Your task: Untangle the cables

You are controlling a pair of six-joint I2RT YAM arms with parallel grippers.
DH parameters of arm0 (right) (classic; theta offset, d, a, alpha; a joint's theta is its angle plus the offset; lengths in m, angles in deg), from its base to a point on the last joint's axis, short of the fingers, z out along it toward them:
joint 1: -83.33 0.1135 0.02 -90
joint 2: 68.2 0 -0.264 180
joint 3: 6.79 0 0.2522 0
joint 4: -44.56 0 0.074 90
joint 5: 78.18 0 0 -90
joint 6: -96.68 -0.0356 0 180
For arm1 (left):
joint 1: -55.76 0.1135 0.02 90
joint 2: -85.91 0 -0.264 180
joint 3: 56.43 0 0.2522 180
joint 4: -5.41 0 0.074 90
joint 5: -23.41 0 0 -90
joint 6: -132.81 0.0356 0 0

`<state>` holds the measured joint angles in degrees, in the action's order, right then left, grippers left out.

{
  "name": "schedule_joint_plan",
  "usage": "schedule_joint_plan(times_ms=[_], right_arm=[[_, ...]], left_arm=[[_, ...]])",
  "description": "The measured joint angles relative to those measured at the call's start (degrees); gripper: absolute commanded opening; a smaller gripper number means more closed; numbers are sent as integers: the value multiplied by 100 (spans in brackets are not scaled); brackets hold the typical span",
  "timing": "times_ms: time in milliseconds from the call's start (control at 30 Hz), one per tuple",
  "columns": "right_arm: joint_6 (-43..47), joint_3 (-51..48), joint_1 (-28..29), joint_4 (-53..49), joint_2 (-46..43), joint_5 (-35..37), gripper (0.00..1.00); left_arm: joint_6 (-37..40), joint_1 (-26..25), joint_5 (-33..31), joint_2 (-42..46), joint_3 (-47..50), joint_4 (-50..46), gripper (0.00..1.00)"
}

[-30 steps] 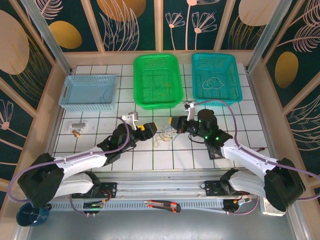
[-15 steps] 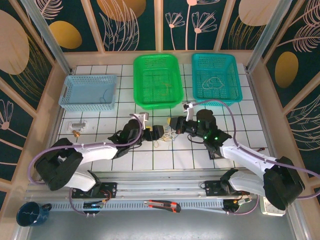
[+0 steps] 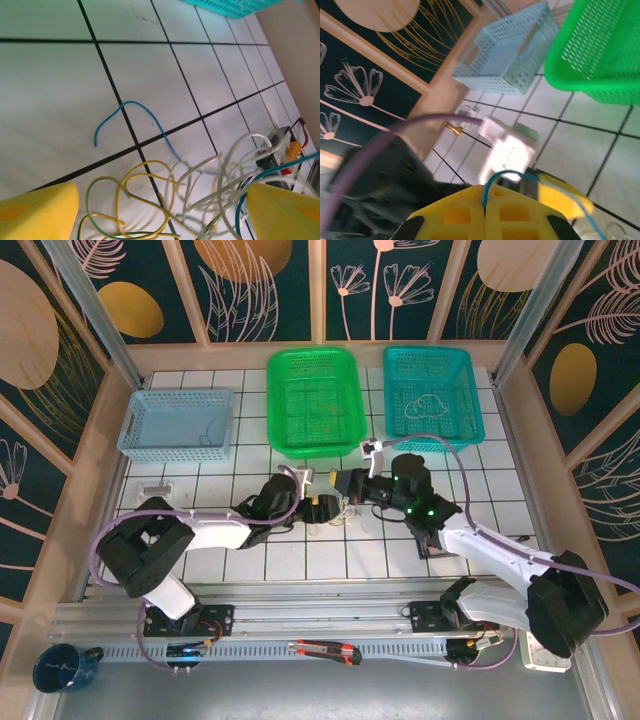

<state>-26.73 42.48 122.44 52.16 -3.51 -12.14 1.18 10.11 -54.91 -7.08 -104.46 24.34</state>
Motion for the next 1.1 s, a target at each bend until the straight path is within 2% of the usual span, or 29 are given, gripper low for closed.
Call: schedule_joint_plan(times_ms=[267, 500, 833, 1100], right_arm=[[-223, 715, -2, 262, 52, -527, 0], [-616, 1320, -144, 715, 50, -955, 0], [-789, 1626, -382, 973, -15, -1016, 0], [-901, 1626, -531, 975, -15, -992, 0]], left_arm=[[-37, 0, 17, -468, 83, 280, 85], [-57, 0, -35, -525, 192, 595, 84], [-59, -2, -61, -503, 315, 793, 84], [-59, 0, -243, -50, 538, 472, 87]])
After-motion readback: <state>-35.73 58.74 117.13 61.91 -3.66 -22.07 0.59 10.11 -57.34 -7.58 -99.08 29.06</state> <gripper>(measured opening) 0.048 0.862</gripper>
